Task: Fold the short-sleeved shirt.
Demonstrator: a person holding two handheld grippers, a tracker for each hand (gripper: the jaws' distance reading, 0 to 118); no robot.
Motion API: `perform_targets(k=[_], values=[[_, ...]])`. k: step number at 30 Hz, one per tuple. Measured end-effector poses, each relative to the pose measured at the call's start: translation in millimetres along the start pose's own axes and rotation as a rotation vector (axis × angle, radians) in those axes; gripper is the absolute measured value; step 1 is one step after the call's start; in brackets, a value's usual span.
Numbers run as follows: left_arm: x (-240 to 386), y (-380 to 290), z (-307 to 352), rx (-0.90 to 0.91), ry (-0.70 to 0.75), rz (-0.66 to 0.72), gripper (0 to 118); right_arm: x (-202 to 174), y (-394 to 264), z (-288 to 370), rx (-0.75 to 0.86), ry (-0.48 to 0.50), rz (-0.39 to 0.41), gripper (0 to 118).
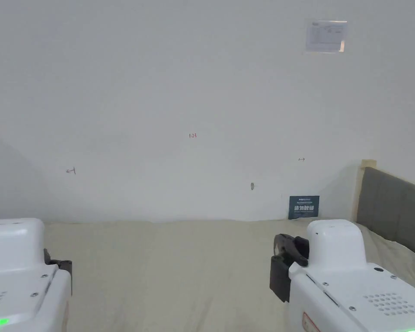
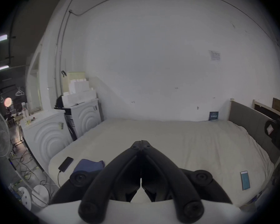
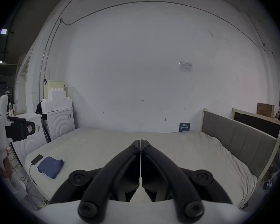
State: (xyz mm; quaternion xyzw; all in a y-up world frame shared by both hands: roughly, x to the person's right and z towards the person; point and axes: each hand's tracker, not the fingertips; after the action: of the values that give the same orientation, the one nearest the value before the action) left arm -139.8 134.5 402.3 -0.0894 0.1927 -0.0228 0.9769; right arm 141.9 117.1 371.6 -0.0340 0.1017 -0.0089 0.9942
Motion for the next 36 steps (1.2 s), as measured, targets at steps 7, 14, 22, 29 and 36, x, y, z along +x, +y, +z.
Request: perform_targets(k=[7, 14, 22, 29, 36], values=[[1, -14, 3, -0.037, -0.057, -0.030, 108, 6, -3, 6, 0.008, 0.007, -0.060, 118], [-7, -14, 16, -0.018, -0.078, 0.006, 111, 13, 1, 11, -0.007, 0.029, -0.072, 118], [-11, -13, 13, -0.017, -0.112, 0.012, 111, 11, -1, 7, -0.102, 0.009, -0.098, 118], [-7, -15, 10, -0.047, -0.126, -0.007, 111, -3, -5, 13, -0.080, 0.062, -0.093, 118], [-3, -17, 3, -0.045, -0.117, -0.019, 111, -17, 4, 13, -0.093, -0.091, -0.028, 118]])
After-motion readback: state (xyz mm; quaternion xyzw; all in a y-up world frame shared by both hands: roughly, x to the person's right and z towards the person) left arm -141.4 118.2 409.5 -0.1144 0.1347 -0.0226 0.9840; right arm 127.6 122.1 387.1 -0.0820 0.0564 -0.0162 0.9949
